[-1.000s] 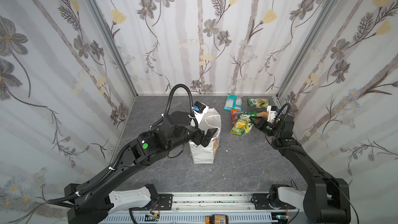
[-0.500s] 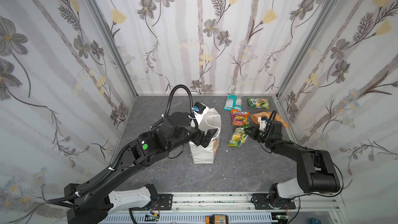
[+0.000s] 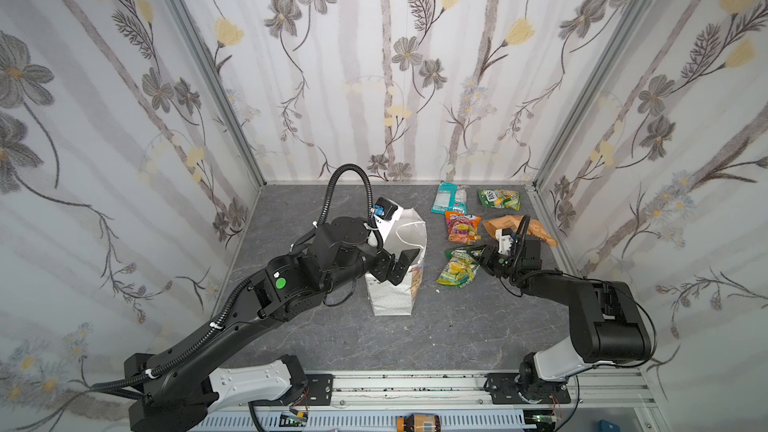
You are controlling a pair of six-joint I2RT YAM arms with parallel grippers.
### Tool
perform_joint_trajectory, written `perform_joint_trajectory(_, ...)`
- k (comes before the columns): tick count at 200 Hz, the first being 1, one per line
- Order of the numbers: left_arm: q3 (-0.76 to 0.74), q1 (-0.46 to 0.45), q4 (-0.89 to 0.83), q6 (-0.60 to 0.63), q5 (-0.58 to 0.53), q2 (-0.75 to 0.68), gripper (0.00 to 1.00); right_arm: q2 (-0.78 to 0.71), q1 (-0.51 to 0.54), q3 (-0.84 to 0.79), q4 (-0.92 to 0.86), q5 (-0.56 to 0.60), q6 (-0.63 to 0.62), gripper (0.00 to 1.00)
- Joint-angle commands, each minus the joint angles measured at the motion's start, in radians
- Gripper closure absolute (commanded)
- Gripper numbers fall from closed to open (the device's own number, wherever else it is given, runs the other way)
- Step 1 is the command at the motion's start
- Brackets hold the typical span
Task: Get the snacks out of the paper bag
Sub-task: 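Carry the green pack away from the bag and drop it with right gripper, then move the right gripper back toward the bag while left gripper rises above it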
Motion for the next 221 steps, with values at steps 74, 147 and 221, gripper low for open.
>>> perform_joint_trajectory(74,0.000,-0.002,0.017,-0.007,-0.016,-0.003,0.00,-0.077,0.001,0.081,-0.247,0.154,-0.173,0.09)
perform_joint_trajectory(147,0.004,-0.005,0.012,-0.009,-0.039,-0.005,0.00,-0.253,0.001,0.132,-0.348,0.229,-0.191,0.00)
perform_joint_trajectory(221,-0.004,-0.005,0.031,-0.008,-0.121,-0.001,0.00,-0.494,0.081,0.252,-0.398,0.180,-0.156,0.08)
